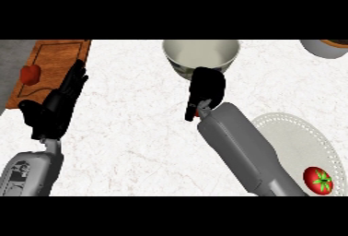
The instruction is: Pick the can from the placemat and place it in the bowl
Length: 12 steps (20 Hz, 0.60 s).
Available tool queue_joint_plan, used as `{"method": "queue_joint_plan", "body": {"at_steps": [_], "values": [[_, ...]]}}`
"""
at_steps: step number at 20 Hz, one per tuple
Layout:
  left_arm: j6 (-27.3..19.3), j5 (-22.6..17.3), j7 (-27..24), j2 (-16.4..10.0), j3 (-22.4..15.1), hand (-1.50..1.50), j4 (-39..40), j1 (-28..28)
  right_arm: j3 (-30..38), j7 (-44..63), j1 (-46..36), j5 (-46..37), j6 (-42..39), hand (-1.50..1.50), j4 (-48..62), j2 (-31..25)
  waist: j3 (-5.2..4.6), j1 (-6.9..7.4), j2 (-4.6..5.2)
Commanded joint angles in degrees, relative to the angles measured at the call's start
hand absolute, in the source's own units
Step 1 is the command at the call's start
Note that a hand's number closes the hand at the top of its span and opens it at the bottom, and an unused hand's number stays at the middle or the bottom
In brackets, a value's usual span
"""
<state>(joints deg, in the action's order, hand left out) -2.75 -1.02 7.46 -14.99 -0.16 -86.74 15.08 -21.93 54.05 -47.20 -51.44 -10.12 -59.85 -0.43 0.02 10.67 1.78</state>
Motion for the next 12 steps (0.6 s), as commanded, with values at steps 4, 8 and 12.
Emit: {"method": "queue_joint_plan", "body": {"at_steps": [4, 8, 12], "values": [[-1.2, 1.8, 0.6, 0.5, -0.6, 0.0, 2.4, 1.5, -8.6, 10.3, -15.9, 1.5, 9.5, 1.5, 4.6, 0.4, -0.18, -0.98, -0.44], [-1.7, 2.0, 0.0, 0.5, 0.0, 0.0, 2.9, 0.2, -10.4, 16.9, -24.1, -2.9, 14.1, 1.5, 3.3, 0.4, -0.26, -2.45, -1.22], [-0.7, 0.5, 0.2, -0.8, 1.9, 0.0, 2.9, 1.6, -8.7, 18.8, -29.5, -1.7, 19.0, 1.5, 5.8, 0.4, -0.25, -3.17, -0.86]]}}
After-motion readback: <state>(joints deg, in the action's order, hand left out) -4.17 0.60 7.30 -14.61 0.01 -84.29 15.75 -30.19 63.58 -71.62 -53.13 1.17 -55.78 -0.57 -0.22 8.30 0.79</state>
